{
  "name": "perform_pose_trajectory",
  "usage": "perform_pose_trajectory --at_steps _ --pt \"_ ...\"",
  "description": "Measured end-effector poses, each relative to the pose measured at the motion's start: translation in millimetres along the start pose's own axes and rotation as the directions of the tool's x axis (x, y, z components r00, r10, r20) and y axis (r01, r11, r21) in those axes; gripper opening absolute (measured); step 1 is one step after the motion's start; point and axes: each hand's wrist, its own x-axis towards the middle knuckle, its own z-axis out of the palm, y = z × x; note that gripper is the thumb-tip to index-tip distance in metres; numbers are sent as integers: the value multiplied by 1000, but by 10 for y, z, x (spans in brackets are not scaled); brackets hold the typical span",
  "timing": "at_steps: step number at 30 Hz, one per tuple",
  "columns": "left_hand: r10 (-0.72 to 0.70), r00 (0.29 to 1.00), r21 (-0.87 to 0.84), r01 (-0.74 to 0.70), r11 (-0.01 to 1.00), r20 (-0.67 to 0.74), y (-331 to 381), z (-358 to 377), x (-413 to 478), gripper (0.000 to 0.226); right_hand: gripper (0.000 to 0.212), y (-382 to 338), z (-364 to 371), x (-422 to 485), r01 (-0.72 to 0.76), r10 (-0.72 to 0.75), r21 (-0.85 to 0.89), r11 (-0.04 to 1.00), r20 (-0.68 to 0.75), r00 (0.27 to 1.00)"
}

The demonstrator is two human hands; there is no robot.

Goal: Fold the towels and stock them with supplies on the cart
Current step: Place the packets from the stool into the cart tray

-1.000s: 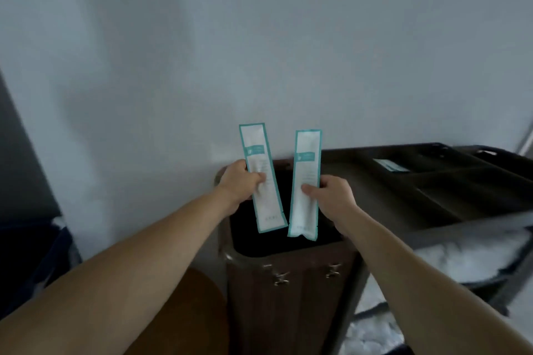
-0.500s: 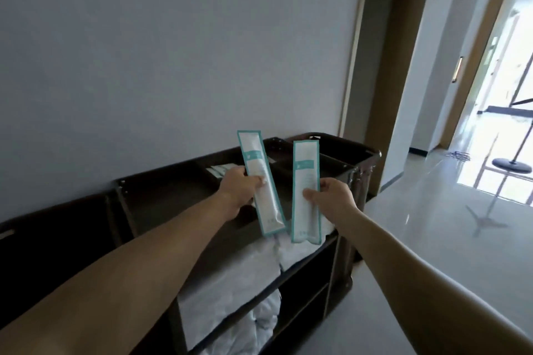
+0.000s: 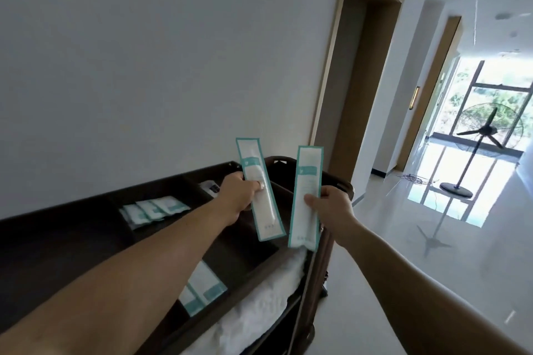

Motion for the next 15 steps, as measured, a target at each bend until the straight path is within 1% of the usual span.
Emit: perform_pose_trajectory --at_steps 2,4,6,9,12,15 --pt "12 1000 8 -12 1000 -25 -22 -16 241 12 13 39 98 282 10 -10 -14 1000 14 1000" --pt "-10 998 16 11 1000 -63 -66 -52 418 11 8 94 219 521 11 -9 -36 999 48 999" --pt "-31 992 18 33 999 -122 -117 -96 568 13 9 157 353 724 -2 6 -41 999 103 995" --pt "-21 973 32 29 999 -231 -178 -156 778 13 11 255 574 1007 -38 41 -18 999 227 973" --pt "-6 933 91 41 995 -359 -267 -213 885 3 10 390 836 1230 -20 45 -66 998 398 916" --pt "-6 872 138 84 987 -489 -341 -232 891 4 10 577 1087 1350 34 64 -155 987 584 809"
